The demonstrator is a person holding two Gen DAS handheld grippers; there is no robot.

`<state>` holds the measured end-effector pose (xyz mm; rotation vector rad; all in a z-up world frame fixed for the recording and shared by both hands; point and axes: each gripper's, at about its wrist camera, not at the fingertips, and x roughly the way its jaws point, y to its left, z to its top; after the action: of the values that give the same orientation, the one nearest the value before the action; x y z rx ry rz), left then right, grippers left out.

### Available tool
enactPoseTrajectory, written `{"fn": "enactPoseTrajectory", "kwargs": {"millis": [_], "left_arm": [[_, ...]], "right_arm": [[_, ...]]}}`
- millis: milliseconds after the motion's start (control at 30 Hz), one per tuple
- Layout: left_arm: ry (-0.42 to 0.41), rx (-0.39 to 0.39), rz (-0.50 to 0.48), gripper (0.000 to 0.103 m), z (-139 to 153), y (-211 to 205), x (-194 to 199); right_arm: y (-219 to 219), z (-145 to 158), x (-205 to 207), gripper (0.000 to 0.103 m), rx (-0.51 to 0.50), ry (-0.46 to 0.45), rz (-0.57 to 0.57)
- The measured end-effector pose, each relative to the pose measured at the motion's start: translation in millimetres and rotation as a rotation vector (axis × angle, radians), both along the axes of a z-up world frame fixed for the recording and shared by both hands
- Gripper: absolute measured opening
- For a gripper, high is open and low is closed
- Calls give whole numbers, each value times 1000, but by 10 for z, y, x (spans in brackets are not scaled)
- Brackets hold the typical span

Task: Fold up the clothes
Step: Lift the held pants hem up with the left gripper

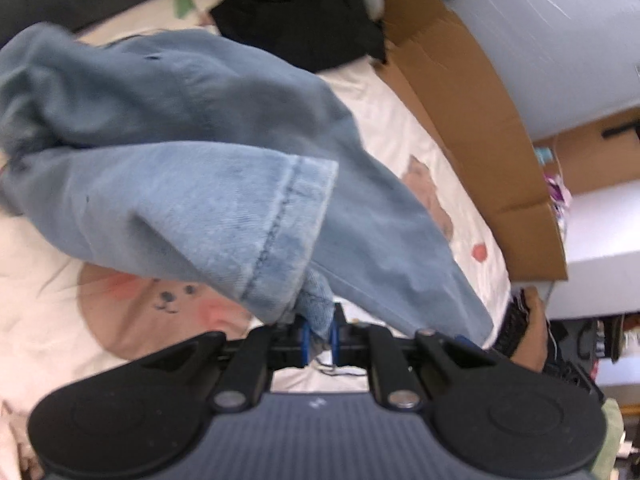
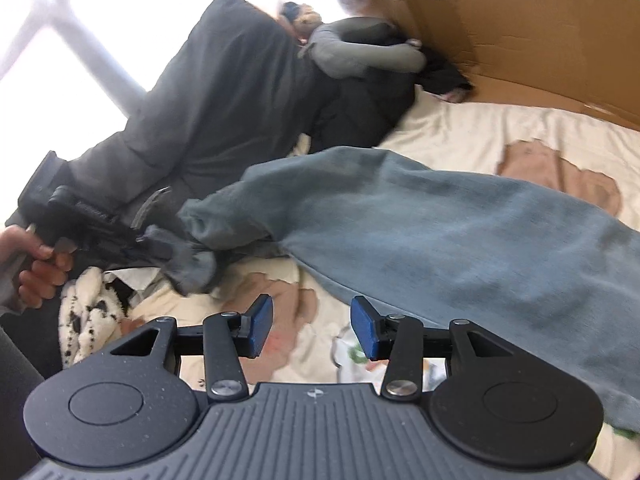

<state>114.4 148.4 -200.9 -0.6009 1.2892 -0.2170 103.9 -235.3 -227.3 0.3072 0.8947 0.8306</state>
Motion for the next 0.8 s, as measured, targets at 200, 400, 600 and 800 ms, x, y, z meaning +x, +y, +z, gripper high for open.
{"fn": "enactPoseTrajectory", "kwargs": {"millis": [200,400,600,800], "left_arm": [[32,-18,-61,10,-94,-228,86],[43,-37,-82,10,-149,-366,207],[13,-66,-111,10,-48,-573,339],[14,-111,-135,10,-14,-762,394]], "right_arm": [[245,50,-41,52,74,-46,93],[531,88,179,53,87,-86,150],[757,56,211,54,90,-116,180],[696,50,266,54,149,-92,157]]}}
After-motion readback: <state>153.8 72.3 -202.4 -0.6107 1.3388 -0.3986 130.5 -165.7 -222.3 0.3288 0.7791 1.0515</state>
